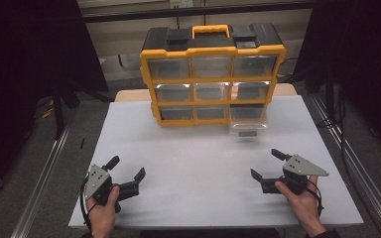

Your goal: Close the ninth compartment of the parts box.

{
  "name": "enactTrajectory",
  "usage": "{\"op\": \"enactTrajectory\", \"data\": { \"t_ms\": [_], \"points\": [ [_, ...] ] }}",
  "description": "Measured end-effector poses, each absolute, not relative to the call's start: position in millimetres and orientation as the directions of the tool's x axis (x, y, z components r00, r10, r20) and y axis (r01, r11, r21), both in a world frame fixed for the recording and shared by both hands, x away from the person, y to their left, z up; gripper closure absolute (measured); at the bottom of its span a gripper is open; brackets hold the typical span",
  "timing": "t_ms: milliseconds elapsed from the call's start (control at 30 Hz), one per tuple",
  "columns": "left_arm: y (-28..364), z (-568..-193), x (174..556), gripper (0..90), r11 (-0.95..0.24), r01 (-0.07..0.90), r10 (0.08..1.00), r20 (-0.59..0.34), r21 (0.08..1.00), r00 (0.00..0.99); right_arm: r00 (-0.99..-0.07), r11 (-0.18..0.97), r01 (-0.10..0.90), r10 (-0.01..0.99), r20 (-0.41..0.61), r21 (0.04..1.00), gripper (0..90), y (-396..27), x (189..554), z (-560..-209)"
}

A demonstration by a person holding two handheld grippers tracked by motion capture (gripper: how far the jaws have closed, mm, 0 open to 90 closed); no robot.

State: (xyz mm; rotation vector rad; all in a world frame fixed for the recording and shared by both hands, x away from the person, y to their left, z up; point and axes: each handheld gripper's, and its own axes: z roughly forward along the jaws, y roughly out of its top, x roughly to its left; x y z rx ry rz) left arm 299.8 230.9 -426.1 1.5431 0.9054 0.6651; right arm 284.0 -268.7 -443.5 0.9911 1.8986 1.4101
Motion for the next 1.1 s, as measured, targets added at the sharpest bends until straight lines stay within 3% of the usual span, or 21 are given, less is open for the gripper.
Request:
{"op": "enactTrajectory", "data": {
  "t_ms": [767,1100],
  "points": [
    [231,-426,299,1.5,-0.04,0.181,0.84,-0.065,0.983,0.539,-0.614,0.134,0.209,0.789,0.023,0.969,3.7,-243,312,-441],
    [229,-426,298,1.5,-0.044,0.185,0.832,-0.067,0.982,0.551,-0.618,0.109,0.21,0.785,0.046,0.972,14.8,-233,325,-440]
  ]
}}
